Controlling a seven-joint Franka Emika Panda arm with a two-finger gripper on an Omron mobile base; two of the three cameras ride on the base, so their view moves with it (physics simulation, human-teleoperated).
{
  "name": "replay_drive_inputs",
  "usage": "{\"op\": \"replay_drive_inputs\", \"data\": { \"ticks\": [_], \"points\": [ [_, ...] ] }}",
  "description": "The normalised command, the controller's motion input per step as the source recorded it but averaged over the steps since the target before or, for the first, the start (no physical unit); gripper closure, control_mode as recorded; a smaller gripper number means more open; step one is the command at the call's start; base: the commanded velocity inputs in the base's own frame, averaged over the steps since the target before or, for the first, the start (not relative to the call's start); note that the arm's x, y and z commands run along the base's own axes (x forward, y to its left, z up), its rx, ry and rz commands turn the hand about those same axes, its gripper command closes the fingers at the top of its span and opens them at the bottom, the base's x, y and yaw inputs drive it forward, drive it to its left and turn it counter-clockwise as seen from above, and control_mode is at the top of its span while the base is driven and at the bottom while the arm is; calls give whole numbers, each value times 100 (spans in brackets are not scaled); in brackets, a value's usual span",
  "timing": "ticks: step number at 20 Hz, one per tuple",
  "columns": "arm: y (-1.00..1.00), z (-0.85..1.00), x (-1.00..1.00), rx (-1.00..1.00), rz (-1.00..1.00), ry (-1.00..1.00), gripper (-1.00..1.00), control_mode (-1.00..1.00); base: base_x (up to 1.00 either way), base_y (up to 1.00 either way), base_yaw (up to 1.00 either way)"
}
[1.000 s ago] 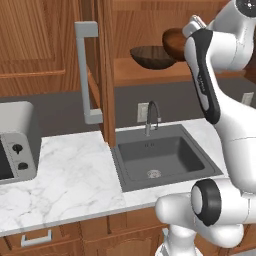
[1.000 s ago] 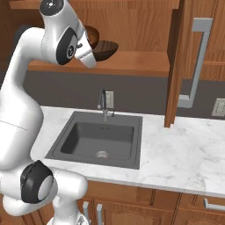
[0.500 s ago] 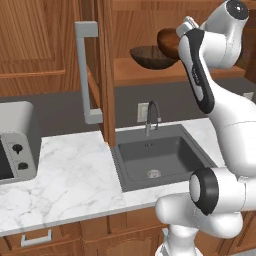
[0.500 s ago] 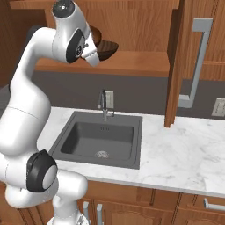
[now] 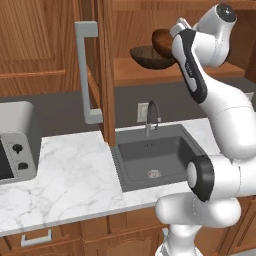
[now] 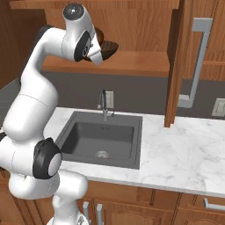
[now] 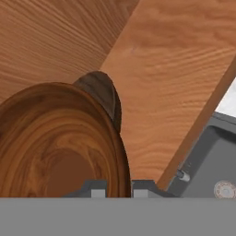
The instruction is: Pick up the bowls on the counter and stack them on top of one another in the open cabinet. Place the smaller bowl on top of the larger bowl.
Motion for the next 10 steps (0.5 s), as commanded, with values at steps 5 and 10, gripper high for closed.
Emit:
{"op": "replay_drive_inputs", "data": {
  "ticks": [5, 10],
  "points": [
    [2, -9, 43, 2, 2, 2, 100, -100, 0, 0, 0],
    [3, -8, 43, 2, 2, 1, 100, -100, 0, 0, 0]
  ]
}}
